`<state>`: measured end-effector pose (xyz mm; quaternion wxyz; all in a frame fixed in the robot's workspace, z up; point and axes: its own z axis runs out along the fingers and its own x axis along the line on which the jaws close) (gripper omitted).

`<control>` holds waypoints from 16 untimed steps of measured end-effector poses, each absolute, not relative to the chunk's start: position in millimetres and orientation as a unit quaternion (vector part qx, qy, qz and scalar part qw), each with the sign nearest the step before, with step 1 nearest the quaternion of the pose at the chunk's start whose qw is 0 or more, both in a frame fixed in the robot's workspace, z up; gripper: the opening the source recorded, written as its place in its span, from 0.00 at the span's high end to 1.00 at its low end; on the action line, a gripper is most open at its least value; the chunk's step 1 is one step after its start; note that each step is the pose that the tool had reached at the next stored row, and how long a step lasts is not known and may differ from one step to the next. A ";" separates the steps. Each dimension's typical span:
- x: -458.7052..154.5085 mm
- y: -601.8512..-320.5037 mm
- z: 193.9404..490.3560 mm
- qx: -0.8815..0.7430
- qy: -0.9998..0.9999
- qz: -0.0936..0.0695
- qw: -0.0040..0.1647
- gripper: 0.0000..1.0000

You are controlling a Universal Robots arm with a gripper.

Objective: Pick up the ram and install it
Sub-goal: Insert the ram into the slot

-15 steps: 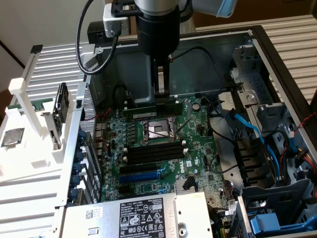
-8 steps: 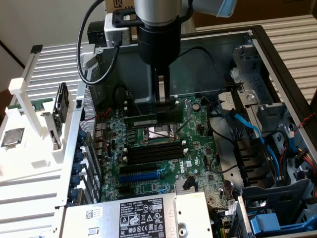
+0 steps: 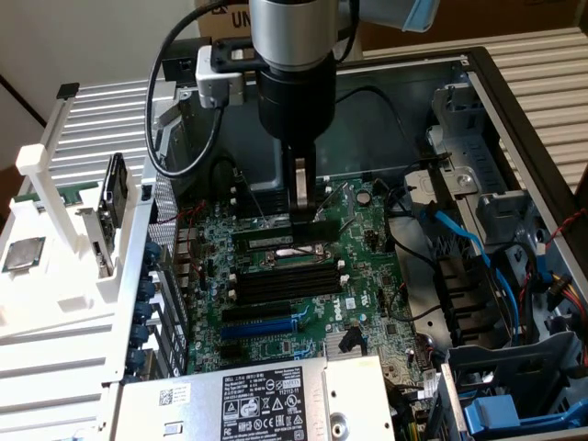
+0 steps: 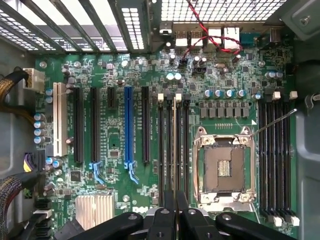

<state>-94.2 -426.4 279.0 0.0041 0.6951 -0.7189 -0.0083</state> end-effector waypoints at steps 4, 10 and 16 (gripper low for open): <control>-94.1 -426.3 276.1 0.695 -0.719 -0.004 0.008 0.88; -94.0 -427.8 268.2 0.695 -0.719 -0.004 0.008 0.88; -94.0 -428.0 256.1 0.695 -0.719 -0.002 0.010 0.88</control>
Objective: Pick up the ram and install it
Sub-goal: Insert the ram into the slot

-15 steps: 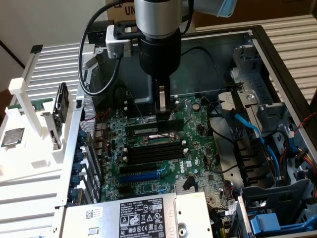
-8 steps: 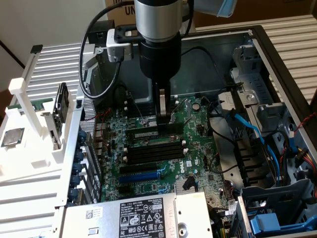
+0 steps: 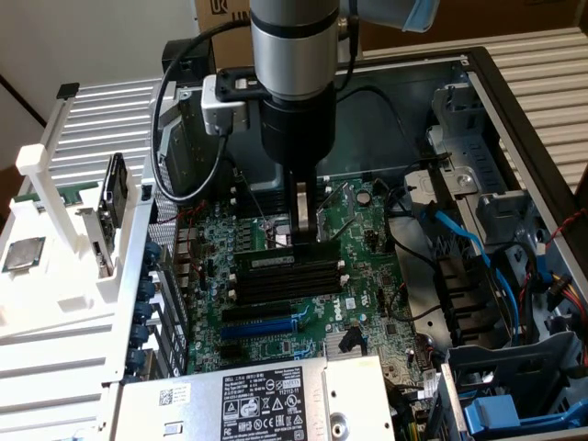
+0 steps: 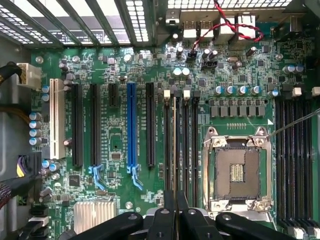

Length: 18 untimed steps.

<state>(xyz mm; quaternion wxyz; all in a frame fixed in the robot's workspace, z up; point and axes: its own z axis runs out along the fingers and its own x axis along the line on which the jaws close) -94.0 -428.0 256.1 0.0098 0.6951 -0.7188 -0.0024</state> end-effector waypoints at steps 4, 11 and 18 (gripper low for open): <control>-94.1 -428.3 253.2 0.696 -0.718 -0.002 0.010 0.88; -94.1 -430.7 252.3 0.701 -0.713 -0.002 0.010 0.88; -94.1 -432.1 250.3 0.701 -0.713 -0.005 0.007 0.88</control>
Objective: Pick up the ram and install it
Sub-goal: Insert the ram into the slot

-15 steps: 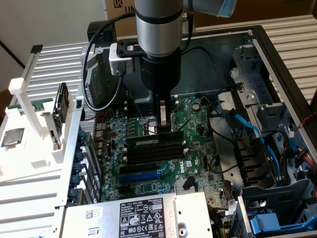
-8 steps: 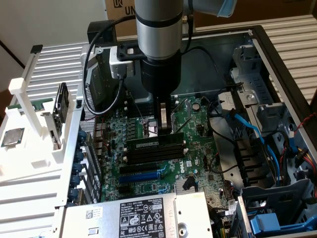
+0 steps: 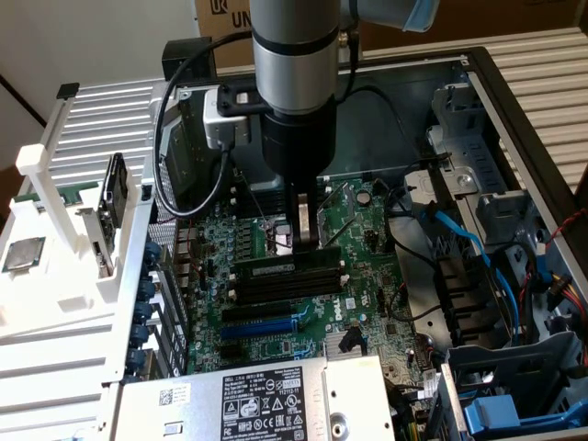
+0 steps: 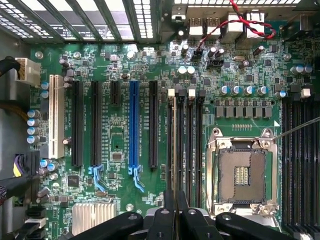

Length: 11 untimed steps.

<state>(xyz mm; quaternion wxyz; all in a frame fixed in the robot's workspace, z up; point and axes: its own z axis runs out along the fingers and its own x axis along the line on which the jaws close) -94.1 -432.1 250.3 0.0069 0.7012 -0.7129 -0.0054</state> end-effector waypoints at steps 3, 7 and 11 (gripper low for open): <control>-94.1 -432.2 247.3 0.701 -0.713 -0.007 0.006 0.88; -95.6 -432.4 245.2 0.701 -0.713 -0.008 0.006 0.88; -95.7 -435.6 243.9 0.702 -0.712 -0.011 0.003 0.88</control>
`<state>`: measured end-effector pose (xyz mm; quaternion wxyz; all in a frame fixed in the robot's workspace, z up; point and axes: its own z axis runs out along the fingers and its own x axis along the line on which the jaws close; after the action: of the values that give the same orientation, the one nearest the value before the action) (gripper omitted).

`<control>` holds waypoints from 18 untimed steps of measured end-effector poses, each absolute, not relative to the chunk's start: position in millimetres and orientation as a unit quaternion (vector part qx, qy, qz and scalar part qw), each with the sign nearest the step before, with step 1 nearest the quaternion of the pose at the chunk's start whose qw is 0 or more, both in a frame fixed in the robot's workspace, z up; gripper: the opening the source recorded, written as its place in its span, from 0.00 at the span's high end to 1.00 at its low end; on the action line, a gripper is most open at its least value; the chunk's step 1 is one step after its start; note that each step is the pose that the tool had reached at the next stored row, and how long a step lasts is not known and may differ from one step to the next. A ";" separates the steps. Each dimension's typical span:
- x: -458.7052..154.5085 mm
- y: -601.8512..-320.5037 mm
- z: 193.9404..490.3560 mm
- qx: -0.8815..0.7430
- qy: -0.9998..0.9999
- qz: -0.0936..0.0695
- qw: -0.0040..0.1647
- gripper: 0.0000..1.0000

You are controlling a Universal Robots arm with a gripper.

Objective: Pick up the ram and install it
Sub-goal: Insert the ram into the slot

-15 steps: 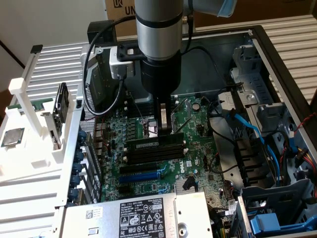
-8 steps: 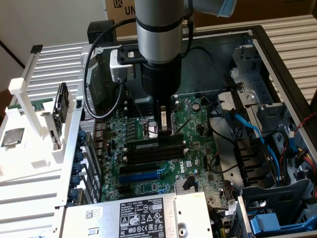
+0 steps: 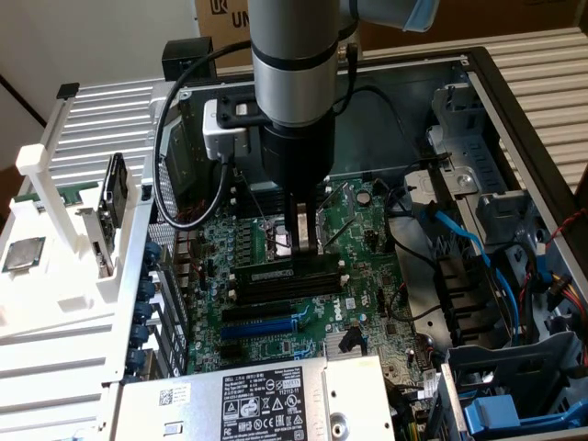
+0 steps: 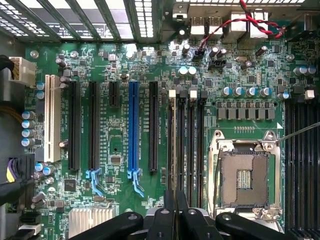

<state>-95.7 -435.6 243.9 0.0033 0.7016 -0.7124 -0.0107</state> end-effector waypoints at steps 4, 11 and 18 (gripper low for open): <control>-95.7 -435.7 243.6 0.704 -0.710 -0.011 0.003 0.88; -94.8 -436.2 241.2 0.704 -0.710 -0.015 0.006 0.88; -93.8 -436.2 240.0 0.704 -0.710 -0.015 0.006 0.88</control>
<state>-93.8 -436.2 240.0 0.0063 0.7037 -0.7103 -0.0154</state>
